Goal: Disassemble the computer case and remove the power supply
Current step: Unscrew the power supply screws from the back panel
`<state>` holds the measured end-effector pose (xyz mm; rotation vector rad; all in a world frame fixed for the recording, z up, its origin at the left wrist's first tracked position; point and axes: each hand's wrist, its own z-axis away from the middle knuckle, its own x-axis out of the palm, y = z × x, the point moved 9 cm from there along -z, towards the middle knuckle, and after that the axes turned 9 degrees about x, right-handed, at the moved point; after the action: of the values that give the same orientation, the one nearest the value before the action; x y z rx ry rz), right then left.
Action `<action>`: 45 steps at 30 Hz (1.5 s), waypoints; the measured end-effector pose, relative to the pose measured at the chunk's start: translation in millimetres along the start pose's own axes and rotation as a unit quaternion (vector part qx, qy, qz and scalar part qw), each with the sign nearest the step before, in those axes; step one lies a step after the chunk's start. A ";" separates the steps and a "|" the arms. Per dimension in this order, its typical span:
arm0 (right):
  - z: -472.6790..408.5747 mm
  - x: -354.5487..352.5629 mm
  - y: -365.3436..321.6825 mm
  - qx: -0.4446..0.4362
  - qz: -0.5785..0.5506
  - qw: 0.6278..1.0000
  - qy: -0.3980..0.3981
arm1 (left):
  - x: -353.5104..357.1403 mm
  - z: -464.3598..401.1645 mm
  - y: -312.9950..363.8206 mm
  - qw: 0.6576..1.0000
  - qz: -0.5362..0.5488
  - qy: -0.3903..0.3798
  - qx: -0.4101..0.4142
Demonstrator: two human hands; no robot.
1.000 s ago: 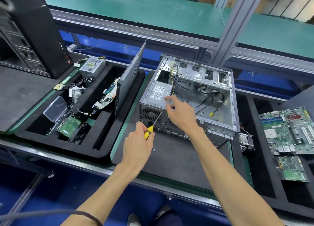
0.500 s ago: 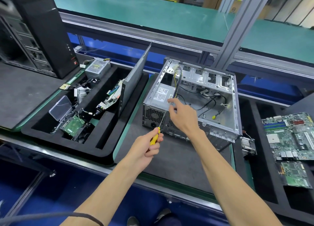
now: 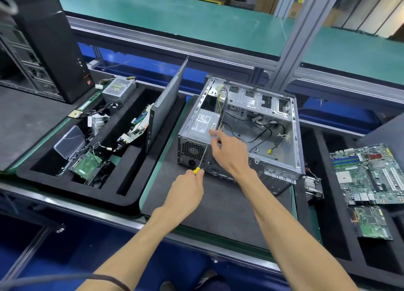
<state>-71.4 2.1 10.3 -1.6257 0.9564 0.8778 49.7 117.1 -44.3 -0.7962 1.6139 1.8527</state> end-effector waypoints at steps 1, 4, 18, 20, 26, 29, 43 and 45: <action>-0.6 0.1 -0.1 0.002 -0.002 1.000 0.002 | 3.2 -1.8 -1.6 0.996 0.079 -0.025 -0.017; -0.8 0.0 0.3 0.007 -0.006 1.000 0.011 | 19.5 4.0 -5.6 0.867 0.469 -0.110 -0.129; 5.3 -1.9 -4.3 -0.020 0.019 1.000 -0.005 | -4.1 10.9 -16.6 0.900 0.418 0.012 -0.125; 6.2 -1.9 -5.5 -0.022 0.020 0.999 -0.010 | -22.5 9.9 -16.7 0.971 0.223 0.063 -0.054; 7.6 -2.0 -7.4 -0.013 0.045 0.999 -0.010 | 19.8 12.1 -18.0 0.831 0.534 -0.047 -0.146; 8.5 -2.7 -8.2 -0.011 0.042 0.999 -0.018 | 33.4 20.0 1.3 0.685 0.694 -0.105 -0.198; 10.5 -4.5 -8.6 -0.007 0.024 0.999 -0.023 | 30.2 15.2 -16.0 0.800 0.562 -0.042 -0.204; 10.2 -4.0 -8.0 -0.008 0.024 0.999 -0.025 | 31.2 14.3 -13.4 0.801 0.560 -0.047 -0.206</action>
<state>-66.8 14.0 14.8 -1.5918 0.9601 0.9571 37.5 133.8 -74.8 0.2701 1.7785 3.0504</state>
